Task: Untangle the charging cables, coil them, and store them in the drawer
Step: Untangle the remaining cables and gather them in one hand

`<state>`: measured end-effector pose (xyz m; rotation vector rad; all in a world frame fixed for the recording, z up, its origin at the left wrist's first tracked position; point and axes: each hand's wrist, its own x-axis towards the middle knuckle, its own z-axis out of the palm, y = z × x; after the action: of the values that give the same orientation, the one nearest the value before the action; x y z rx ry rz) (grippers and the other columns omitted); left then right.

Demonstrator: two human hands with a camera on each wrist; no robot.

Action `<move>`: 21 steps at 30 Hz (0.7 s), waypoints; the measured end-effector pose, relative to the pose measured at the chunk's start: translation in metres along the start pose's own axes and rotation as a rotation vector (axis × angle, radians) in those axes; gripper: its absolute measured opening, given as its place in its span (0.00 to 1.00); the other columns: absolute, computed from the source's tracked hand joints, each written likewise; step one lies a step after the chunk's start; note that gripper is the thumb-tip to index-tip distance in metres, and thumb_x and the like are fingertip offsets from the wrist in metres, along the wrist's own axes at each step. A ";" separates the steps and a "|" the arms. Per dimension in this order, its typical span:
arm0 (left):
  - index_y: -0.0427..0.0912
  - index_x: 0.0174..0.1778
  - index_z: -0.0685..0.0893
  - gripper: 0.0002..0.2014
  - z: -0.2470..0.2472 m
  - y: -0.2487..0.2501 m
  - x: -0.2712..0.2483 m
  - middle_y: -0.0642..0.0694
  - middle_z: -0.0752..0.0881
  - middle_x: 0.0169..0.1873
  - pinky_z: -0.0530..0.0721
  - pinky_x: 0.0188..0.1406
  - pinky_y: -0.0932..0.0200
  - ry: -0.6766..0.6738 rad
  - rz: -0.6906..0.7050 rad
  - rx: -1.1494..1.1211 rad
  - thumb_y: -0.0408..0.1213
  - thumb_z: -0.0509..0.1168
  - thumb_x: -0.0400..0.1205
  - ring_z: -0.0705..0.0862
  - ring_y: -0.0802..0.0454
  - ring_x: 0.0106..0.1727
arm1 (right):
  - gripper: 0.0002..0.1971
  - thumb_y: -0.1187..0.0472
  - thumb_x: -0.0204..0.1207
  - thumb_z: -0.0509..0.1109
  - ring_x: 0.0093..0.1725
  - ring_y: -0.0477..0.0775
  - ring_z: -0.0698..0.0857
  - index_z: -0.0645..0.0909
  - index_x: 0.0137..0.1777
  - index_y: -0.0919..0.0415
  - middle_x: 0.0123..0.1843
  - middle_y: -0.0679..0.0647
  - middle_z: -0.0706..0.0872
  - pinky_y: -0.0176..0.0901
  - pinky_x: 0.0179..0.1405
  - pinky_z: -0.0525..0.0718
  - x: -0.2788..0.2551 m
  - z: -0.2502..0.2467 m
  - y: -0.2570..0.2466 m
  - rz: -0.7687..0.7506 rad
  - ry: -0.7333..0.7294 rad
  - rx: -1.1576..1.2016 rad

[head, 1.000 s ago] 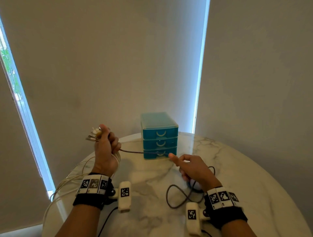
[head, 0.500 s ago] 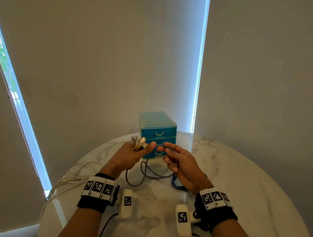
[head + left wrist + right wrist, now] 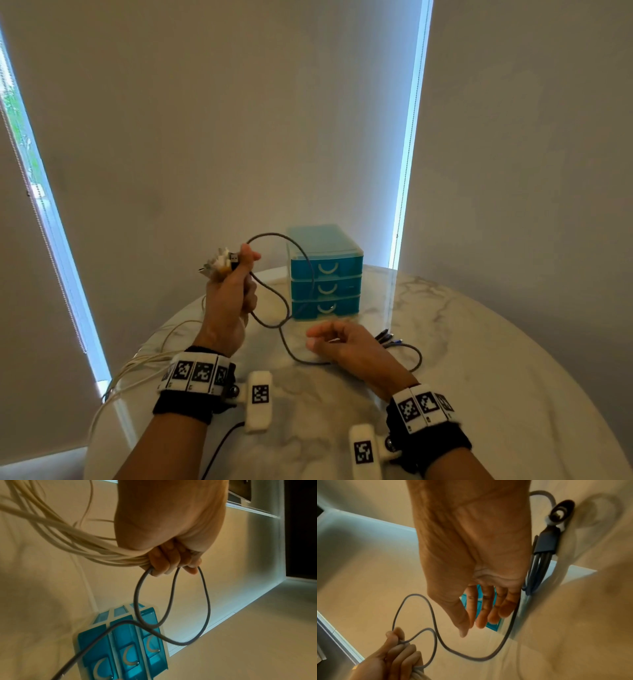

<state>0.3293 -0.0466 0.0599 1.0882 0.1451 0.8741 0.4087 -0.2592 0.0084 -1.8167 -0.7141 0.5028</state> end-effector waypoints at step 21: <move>0.49 0.56 0.96 0.16 0.009 -0.012 -0.016 0.51 0.97 0.48 0.63 0.23 0.60 -0.236 -0.153 0.527 0.57 0.73 0.86 0.66 0.55 0.25 | 0.10 0.61 0.91 0.69 0.46 0.49 0.95 0.88 0.60 0.67 0.46 0.58 0.94 0.38 0.47 0.94 -0.010 -0.034 -0.022 -0.195 0.440 1.108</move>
<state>0.3300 -0.0656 0.0497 1.6397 0.2665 0.5733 0.4180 -0.2837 0.0403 -0.7516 -0.1975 0.2532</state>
